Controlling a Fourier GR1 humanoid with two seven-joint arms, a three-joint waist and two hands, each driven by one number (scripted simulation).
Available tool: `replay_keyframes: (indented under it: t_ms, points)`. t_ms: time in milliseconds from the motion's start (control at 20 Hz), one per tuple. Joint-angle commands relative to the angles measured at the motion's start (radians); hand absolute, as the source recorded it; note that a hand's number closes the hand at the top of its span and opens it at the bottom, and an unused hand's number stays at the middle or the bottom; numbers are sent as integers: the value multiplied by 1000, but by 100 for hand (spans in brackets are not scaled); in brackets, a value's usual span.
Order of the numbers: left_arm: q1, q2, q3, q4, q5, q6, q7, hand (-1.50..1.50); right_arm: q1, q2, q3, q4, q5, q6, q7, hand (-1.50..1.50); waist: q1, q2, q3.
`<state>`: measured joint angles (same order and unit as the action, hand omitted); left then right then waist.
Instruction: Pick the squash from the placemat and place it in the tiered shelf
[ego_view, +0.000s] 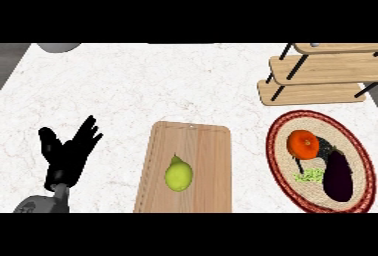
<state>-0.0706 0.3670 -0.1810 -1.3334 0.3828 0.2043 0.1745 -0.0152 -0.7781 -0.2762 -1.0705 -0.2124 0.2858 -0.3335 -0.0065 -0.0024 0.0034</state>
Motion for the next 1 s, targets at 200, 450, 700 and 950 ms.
replay_keyframes:
  t_ms: [200,450,700,950]
  points:
    - [48,36,48,20,17,-67,12,0,106,-125,-5,-251,-59,203,157,-150,-5,-2,-5]
    - [35,-19,15,35,-34,-21,-1,0,79,-105,61,-498,-60,93,497,-150,-7,-1,-6]
    - [-10,2,36,26,-12,-56,66,0,-63,-70,146,-604,12,-57,791,-150,11,3,-6]
    - [-21,-20,54,84,-29,-67,24,0,-159,7,291,-603,198,-153,934,-150,18,6,-5]
